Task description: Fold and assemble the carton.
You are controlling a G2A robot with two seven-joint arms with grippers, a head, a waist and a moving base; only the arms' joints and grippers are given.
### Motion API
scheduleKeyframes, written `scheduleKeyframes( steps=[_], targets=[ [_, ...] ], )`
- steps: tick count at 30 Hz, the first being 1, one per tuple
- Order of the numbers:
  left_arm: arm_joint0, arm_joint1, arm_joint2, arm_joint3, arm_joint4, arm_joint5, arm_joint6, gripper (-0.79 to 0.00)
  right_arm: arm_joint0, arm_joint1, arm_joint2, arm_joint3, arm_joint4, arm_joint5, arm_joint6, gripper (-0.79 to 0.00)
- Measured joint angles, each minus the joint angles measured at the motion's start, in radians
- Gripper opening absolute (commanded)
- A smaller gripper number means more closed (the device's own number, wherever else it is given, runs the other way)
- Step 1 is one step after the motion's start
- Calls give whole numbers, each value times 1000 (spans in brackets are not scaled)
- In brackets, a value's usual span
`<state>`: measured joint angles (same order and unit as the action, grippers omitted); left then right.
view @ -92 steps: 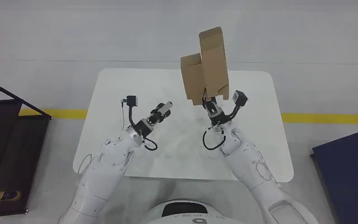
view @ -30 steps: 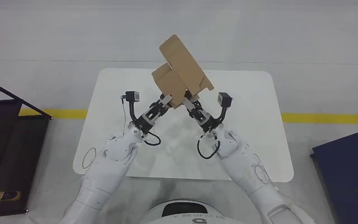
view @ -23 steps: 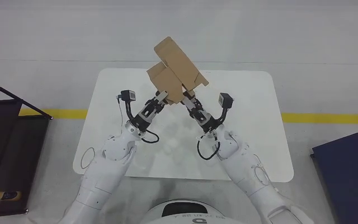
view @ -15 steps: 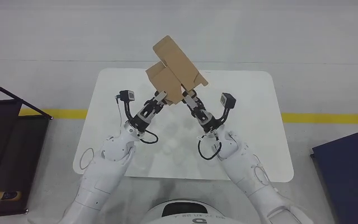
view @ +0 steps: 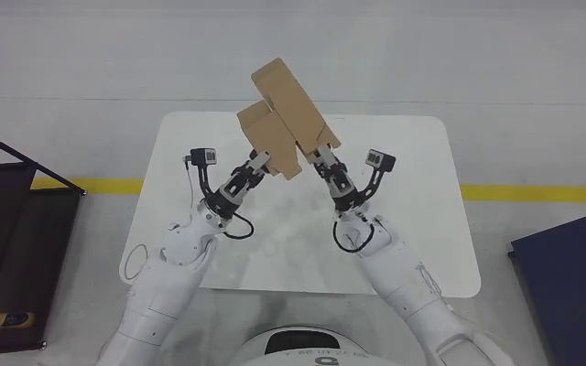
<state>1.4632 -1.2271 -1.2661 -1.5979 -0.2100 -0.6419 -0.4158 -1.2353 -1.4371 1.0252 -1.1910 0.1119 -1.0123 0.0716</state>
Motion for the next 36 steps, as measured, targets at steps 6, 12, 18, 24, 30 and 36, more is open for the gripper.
scheduleKeyframes(
  steps=[6,12,18,24,30,36],
  targets=[
    [9,3,-9,1,26,-30,-12,-785,-15,39,47,-2,258,14,261,-212],
    [34,9,-14,-7,11,-67,-63,-785,-13,78,119,8,603,143,569,-188],
    [56,17,-13,-29,-71,-79,-152,-785,39,102,195,70,854,298,918,-243],
    [64,30,-31,-18,-148,-73,-263,-785,97,113,222,128,803,341,1034,-283],
    [66,45,-48,-17,-198,-62,-406,-785,139,112,190,148,799,456,1163,-280],
    [67,52,-54,-11,-217,-61,-455,-785,170,106,175,180,867,537,1251,-323]
  ],
)
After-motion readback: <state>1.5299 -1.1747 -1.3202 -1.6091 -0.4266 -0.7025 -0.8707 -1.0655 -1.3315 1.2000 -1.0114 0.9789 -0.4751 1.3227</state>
